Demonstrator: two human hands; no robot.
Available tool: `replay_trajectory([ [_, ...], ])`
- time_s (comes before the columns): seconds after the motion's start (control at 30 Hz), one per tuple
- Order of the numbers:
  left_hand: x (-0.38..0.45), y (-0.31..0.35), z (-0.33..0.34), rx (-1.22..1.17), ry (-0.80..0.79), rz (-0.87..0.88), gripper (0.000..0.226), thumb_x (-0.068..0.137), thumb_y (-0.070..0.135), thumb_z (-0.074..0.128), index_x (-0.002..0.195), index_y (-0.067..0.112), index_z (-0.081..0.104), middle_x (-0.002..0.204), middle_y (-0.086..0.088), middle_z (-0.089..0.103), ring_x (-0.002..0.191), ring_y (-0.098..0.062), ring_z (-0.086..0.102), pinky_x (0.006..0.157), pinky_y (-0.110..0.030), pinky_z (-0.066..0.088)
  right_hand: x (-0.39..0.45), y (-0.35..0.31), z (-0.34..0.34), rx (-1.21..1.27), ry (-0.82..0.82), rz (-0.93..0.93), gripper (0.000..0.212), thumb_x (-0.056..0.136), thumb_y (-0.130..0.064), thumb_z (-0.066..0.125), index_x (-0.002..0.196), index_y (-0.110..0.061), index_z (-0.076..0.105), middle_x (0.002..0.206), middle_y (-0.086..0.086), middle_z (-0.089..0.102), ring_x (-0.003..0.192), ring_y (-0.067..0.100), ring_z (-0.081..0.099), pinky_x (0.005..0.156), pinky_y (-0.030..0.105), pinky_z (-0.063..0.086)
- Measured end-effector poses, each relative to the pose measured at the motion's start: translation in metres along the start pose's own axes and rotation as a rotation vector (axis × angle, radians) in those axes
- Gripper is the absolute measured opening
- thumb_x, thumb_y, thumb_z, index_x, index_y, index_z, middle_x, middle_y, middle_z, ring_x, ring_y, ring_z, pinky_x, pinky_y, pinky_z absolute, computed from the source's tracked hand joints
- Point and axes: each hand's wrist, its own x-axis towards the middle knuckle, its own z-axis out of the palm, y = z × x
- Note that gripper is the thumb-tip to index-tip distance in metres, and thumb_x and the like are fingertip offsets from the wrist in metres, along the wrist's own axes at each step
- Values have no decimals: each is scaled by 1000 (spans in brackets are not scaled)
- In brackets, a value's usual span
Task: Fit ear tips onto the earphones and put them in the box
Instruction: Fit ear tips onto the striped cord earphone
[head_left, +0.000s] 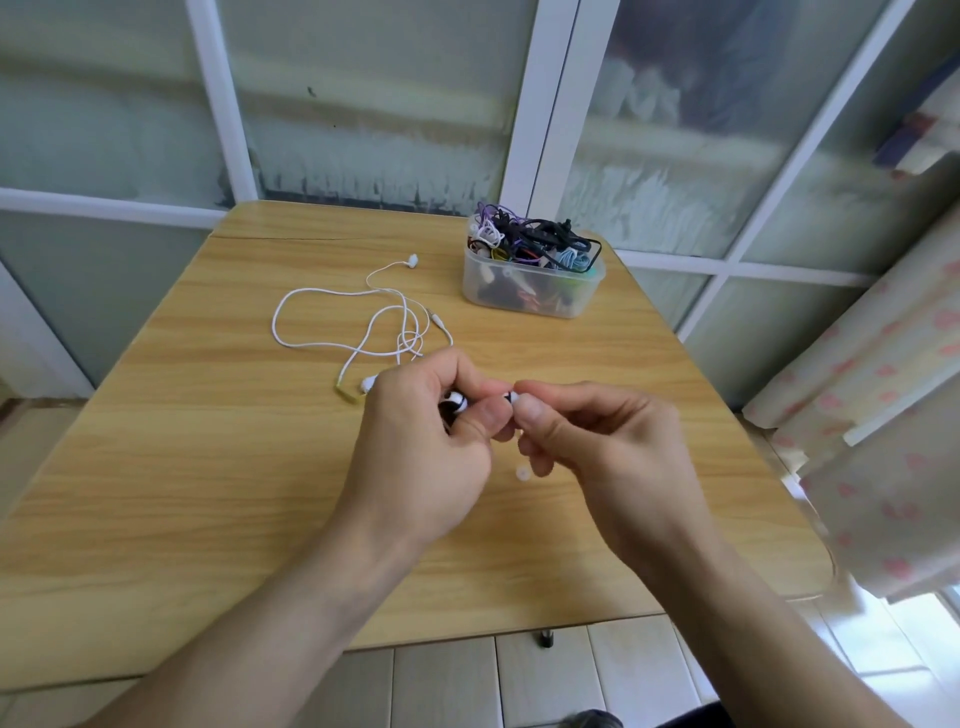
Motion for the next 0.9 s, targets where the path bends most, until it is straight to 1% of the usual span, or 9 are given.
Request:
replay_trajectory([
  [0.1, -1, -2, 2, 180, 58, 192, 22, 80, -6, 65, 70, 14, 61, 58, 11, 62, 50, -1, 55, 51, -12, 40, 1, -2, 0, 213, -56, 247, 21, 70, -10, 71, 87, 2, 75, 71, 12, 67, 55, 14, 54, 54, 23, 47],
  [0.17, 0, -4, 2, 264, 70, 287, 16, 77, -1, 63, 71, 14, 61, 61, 13, 63, 52, -1, 54, 50, -11, 37, 2, -4, -2, 297, -87, 336, 25, 71, -7, 69, 92, 5, 72, 72, 9, 67, 55, 11, 55, 52, 18, 48],
  [0.27, 4, -7, 3, 308, 59, 314, 12, 80, 2, 64, 76, 14, 61, 64, 17, 61, 56, 3, 55, 52, -8, 37, 5, -2, -6, 199, -79, 235, 32, 73, -11, 71, 101, 6, 71, 75, 10, 67, 59, 14, 55, 55, 21, 47],
  [0.43, 8, -9, 2, 142, 26, 130, 9, 91, 9, 62, 93, 18, 61, 70, 7, 66, 57, -4, 59, 57, -19, 47, 10, 6, -8, -203, 14, -127, 18, 83, -12, 73, 100, -10, 76, 81, 5, 75, 68, 9, 63, 64, 28, 52],
  [0.53, 11, -6, 1, -66, -29, -72, 16, 96, 9, 55, 101, 18, 67, 69, 4, 66, 55, -11, 57, 53, -23, 47, 13, 9, -7, -296, 47, -217, 17, 84, -10, 74, 95, -24, 75, 86, -1, 76, 77, 10, 68, 68, 37, 55],
  [0.6, 13, -4, 1, -259, -61, -248, 21, 97, 6, 52, 99, 14, 71, 68, -2, 64, 57, -14, 54, 50, -23, 45, 14, 12, -6, -324, 74, -212, 21, 84, -10, 75, 97, -27, 73, 87, -3, 75, 78, 9, 67, 69, 40, 55],
  [0.7, 15, -1, 0, -514, -77, -449, 17, 92, 9, 55, 99, 2, 70, 66, -6, 58, 55, -17, 52, 49, -23, 41, 13, 14, -4, -235, 81, -181, 22, 86, -9, 73, 106, -16, 69, 85, -1, 71, 72, 12, 63, 58, 33, 53],
  [0.8, 19, 1, -1, -642, -39, -497, 14, 90, 13, 59, 98, 3, 64, 64, -4, 54, 54, -16, 50, 51, -25, 40, 9, 18, 2, -207, -1, -142, 33, 83, -16, 76, 114, -15, 64, 94, 4, 69, 77, 15, 63, 61, 38, 52],
  [0.9, 22, 4, -2, -779, -25, -471, 6, 94, 15, 54, 94, 10, 56, 67, -5, 54, 55, -17, 48, 52, -28, 40, 4, 24, 10, -268, -170, -40, 48, 80, -31, 75, 123, -22, 57, 101, 0, 69, 87, 18, 66, 69, 40, 55],
])
